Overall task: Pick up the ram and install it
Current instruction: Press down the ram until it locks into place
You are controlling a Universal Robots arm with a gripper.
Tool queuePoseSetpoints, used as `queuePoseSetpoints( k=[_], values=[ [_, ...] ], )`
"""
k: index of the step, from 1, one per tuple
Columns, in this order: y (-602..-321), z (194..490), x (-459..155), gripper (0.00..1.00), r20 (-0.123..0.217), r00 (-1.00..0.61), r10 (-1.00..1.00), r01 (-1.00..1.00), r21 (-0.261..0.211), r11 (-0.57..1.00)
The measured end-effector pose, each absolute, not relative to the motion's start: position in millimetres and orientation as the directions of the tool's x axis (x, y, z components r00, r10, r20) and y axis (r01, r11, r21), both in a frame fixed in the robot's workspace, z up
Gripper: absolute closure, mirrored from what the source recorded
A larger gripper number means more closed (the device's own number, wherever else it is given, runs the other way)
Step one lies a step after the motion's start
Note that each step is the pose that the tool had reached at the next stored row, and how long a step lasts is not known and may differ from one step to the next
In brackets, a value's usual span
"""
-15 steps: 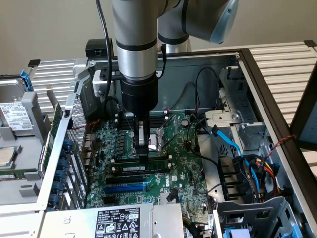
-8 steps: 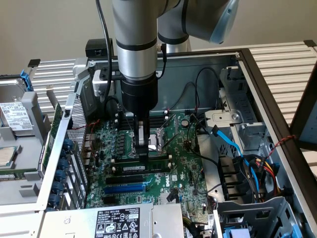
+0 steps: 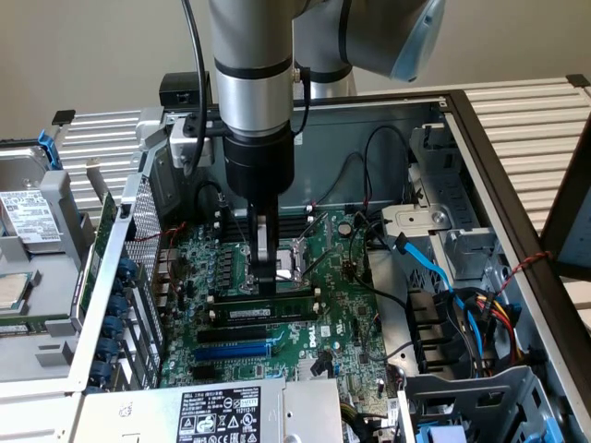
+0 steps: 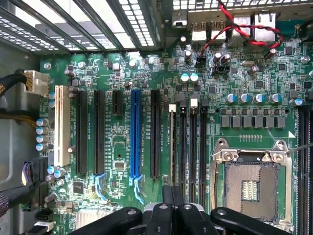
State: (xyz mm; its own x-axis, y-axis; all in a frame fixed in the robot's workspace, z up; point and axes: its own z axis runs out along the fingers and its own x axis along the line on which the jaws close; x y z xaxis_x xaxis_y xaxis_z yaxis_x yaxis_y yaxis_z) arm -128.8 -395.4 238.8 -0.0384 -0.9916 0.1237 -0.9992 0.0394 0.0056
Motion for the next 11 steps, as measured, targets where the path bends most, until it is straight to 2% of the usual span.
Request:
queuePoseSetpoints(
  k=[11],
  values=[
    [-395.4,239.8,-128.8,0.89,0.125,-0.039,-0.991,-0.999,0.004,0.039]
  ],
)
